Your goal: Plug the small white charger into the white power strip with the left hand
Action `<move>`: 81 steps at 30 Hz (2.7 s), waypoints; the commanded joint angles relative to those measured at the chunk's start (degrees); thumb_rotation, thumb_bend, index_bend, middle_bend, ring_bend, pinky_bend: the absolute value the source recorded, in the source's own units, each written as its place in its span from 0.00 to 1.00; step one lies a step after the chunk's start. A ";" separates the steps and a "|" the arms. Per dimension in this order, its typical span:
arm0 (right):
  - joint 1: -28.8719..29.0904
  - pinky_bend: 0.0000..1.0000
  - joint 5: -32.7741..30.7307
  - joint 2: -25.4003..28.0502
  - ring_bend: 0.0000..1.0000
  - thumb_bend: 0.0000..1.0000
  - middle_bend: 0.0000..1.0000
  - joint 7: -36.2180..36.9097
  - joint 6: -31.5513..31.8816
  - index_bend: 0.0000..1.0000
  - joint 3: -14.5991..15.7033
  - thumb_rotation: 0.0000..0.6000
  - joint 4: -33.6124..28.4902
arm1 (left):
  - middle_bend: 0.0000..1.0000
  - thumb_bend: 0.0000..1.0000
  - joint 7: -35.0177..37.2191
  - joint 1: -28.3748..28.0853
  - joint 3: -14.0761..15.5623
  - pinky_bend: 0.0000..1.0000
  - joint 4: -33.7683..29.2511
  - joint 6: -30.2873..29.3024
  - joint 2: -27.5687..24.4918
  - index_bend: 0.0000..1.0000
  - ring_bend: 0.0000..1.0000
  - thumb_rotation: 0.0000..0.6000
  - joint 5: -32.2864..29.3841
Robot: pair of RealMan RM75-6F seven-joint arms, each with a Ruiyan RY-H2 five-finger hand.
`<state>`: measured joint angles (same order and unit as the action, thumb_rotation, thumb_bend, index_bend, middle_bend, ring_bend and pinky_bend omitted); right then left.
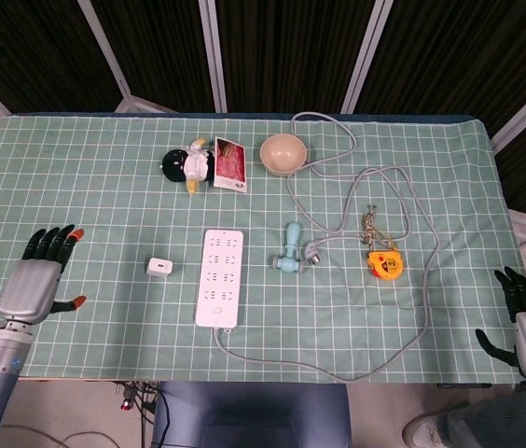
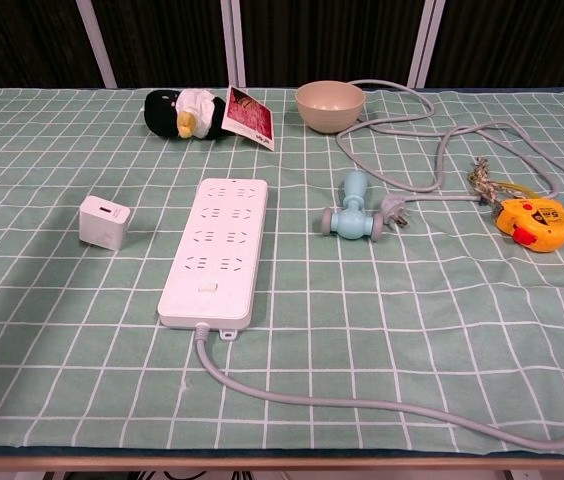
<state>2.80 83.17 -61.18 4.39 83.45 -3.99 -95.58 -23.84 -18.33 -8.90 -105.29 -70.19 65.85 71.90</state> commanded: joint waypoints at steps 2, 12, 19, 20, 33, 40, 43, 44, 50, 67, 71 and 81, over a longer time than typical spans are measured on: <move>0.02 0.00 -0.29 0.19 0.00 0.35 0.00 0.51 -0.34 0.00 0.00 1.00 -0.07 | 0.09 0.11 -8.57 -6.87 -4.04 0.00 -4.28 6.16 1.37 0.13 0.00 1.00 -11.96; 0.16 0.00 -0.79 0.86 0.00 0.35 0.00 1.91 -1.22 0.00 0.01 1.00 -0.71 | 0.22 0.18 -20.45 -16.66 -5.10 0.00 -3.30 6.95 8.80 0.25 0.00 1.00 -27.98; 0.21 0.00 -1.10 1.15 0.00 0.35 0.00 2.49 -1.65 0.00 0.01 1.00 -0.99 | 0.24 0.20 -25.25 -21.11 -4.36 0.00 -0.52 5.17 13.43 0.26 0.00 1.00 -33.26; 0.22 0.00 -1.12 1.17 0.00 0.35 0.00 2.53 -1.67 0.00 0.00 1.00 -1.01 | 0.24 0.20 -25.53 -21.45 -4.25 0.00 -0.22 5.05 13.81 0.27 0.00 1.00 -33.66; 0.24 0.00 -1.30 1.32 0.00 0.35 0.00 2.77 -1.89 0.00 0.01 1.00 -1.17 | 0.30 0.26 -25.75 -24.72 -2.62 0.00 4.91 4.55 18.63 0.34 0.00 1.00 -38.86; 0.24 0.00 -1.42 1.34 0.00 0.35 0.00 2.86 -1.98 0.00 0.00 1.00 -1.19 | 0.31 0.28 -25.03 -25.97 -1.84 0.00 7.00 5.08 20.63 0.35 0.00 1.00 -39.50; 0.25 0.00 -1.38 1.38 0.00 0.35 0.00 2.87 -1.95 0.00 -0.01 1.00 -1.20 | 0.33 0.30 -24.87 -26.28 -1.40 0.00 7.72 4.89 21.32 0.37 0.00 1.00 -39.45; 0.25 0.00 -1.35 1.38 0.00 0.35 0.00 2.86 -1.93 0.00 -0.01 1.00 -1.18 | 0.34 0.30 -24.79 -26.33 -1.33 0.00 7.86 4.82 21.43 0.37 0.00 1.00 -39.45; 0.22 0.00 -1.34 1.33 0.00 0.35 0.00 2.83 -1.86 0.00 -0.01 1.00 -1.11 | 0.36 0.33 -24.25 -26.68 -0.91 0.00 8.57 4.43 21.68 0.40 0.00 1.00 -39.42; 0.19 0.00 -1.66 1.30 0.00 0.35 0.00 2.59 -1.97 0.00 -0.03 1.00 -1.28 | 0.55 0.51 -16.79 -25.35 -1.41 0.04 8.15 1.81 21.64 0.58 0.10 1.00 -30.84; 0.20 0.00 -1.72 1.37 0.00 0.35 0.00 2.64 -2.06 0.00 -0.03 1.00 -1.36 | 0.55 0.51 -13.96 -24.87 -2.90 0.04 4.85 0.95 19.32 0.58 0.11 1.00 -27.72; 0.23 0.00 -2.23 1.26 0.00 0.35 0.00 2.54 -2.26 0.00 -0.18 1.00 -1.34 | 0.56 0.51 -8.56 -26.14 -5.52 0.04 1.87 3.30 18.69 0.59 0.11 1.00 -23.78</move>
<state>3.03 80.94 -59.92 6.93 81.18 -4.16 -96.92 -32.64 -44.21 -14.23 -103.40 -67.15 84.24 48.03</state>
